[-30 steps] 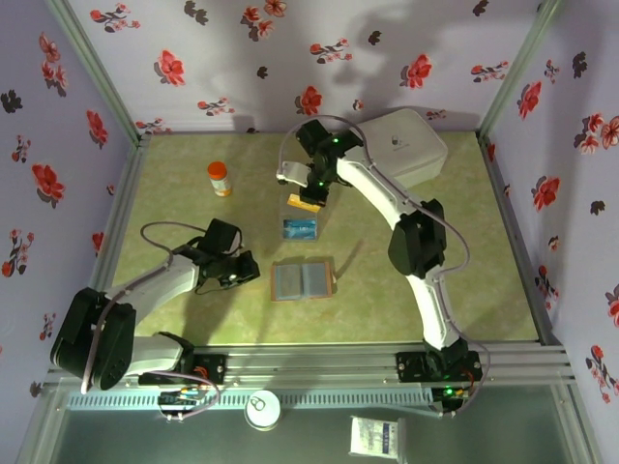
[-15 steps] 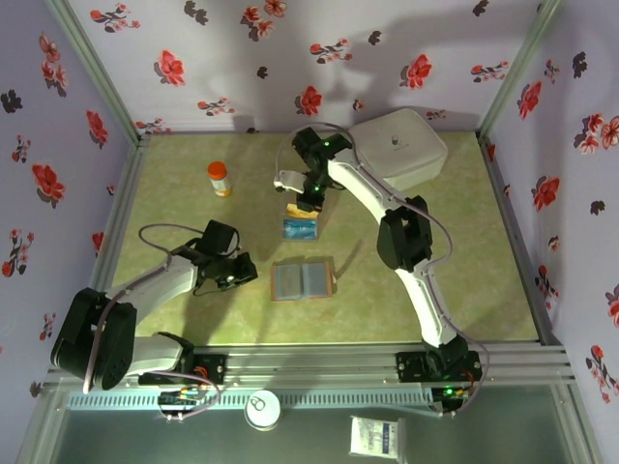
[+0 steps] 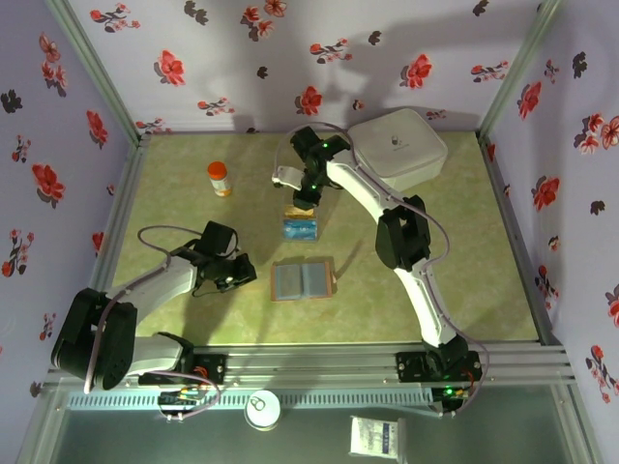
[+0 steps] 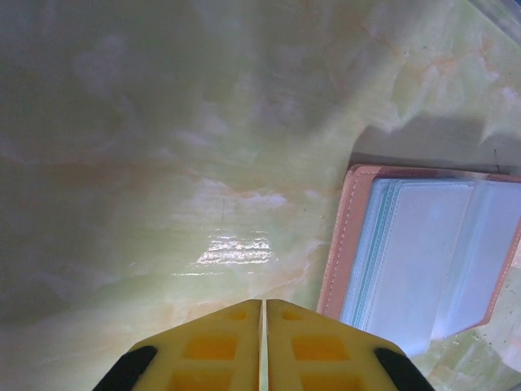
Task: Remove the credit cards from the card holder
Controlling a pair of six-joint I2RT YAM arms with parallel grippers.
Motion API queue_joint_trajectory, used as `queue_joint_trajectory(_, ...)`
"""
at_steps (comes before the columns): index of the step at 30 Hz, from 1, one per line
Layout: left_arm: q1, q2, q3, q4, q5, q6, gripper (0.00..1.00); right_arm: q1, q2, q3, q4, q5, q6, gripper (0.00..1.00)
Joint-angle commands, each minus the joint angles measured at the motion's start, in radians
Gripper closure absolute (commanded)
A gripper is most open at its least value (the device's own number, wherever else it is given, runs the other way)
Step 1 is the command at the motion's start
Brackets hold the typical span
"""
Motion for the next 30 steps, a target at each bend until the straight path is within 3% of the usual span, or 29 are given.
queue_joint_trajectory(1, 0.008, -0.006, -0.018, 0.002, 0.019, 0.022, 0.91, -0.005, -0.040, -0.018, 0.052, 0.034, 0.031, 0.81)
queue_joint_trajectory(14, 0.012, -0.005, -0.033, 0.008, 0.023, 0.022, 0.91, -0.004, -0.001, -0.063, 0.053, 0.016, 0.030, 0.97)
queue_joint_trajectory(30, 0.011, -0.004, -0.036, 0.017, 0.039, 0.014, 0.91, -0.004, -0.010, -0.046, -0.030, -0.025, 0.005, 0.99)
